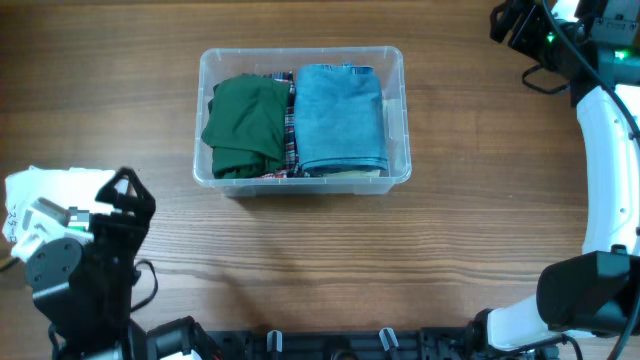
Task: Pack container
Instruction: 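Move the left gripper to the white graphic T-shirt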
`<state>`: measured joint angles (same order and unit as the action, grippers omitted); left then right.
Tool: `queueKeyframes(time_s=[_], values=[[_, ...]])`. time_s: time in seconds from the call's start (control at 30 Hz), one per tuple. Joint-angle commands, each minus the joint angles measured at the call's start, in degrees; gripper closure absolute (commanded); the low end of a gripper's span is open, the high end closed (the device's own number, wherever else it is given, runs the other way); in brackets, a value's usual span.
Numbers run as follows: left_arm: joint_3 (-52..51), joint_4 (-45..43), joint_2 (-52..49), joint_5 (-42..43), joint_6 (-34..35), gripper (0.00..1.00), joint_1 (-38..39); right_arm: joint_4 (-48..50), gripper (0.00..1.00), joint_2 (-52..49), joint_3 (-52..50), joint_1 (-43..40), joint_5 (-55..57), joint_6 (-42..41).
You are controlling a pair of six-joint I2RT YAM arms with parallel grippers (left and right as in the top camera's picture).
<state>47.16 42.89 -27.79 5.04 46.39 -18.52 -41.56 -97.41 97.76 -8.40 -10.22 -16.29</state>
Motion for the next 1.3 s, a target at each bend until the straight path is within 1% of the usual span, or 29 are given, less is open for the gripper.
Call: queueKeyframes(time_s=[0.0,0.1,0.2,0.3,0.37,0.5,0.6,0.67,0.8,0.97,1.1,1.2,1.27], values=[[-5.2,-7.7,-1.0,5.1,1.0,0.01,-1.8,0.2,0.00,-0.6,-0.4,0.1,0.4,-0.4],[-9.9,-10.6,-4.2,8.1,5.3,0.00,-6.5,0.2,0.00,-0.6,-0.4,0.1,0.4,-0.4],[-12.5,-10.4,-6.4,9.1,5.7,0.00,-12.2,0.2,0.00,-0.6,-0.4,0.1,0.4,-0.4],[-12.6,-7.3,-7.3,8.9,5.7,0.00,-19.4,0.2,0.00,-0.6,-0.4,0.1,0.4,-0.4],[-12.6,-4.7,-7.3,8.8,4.7,0.00,-24.5,0.2,0.00,-0.6,-0.4,0.1,0.4,-0.4],[-14.0,-1.0,-7.3,8.9,0.3,0.00,-33.7,0.2,0.00,-0.6,-0.4,0.1,0.4,-0.4],[-17.1,-1.3,-7.9,9.1,0.3,0.00,-38.7,0.2,0.00,-0.6,-0.4,0.1,0.4,-0.4],[-19.6,-3.3,-8.9,10.5,-0.7,0.00,-41.2,0.2,0.00,-0.6,-0.4,0.1,0.4,-0.4],[-23.4,-10.5,-12.5,13.4,-3.0,0.00,-43.9,0.2,0.00,-0.6,-0.4,0.1,0.4,-0.4],[-23.6,-17.9,-20.5,15.9,-8.4,0.00,-44.0,0.2,0.00,-0.6,-0.4,0.1,0.4,-0.4],[-23.6,-24.5,-29.4,20.2,-10.2,0.01,-44.0,0.2,0.00,-0.6,-0.4,0.1,0.4,-0.4],[-23.6,-29.9,-35.7,23.9,-10.2,0.01,-44.0,0.2,0.00,-0.6,-0.4,0.1,0.4,-0.4],[-23.6,-32.5,-38.1,25.1,-10.1,0.01,-44.0,0.2,0.00,-0.6,-0.4,0.1,0.4,-0.4]])
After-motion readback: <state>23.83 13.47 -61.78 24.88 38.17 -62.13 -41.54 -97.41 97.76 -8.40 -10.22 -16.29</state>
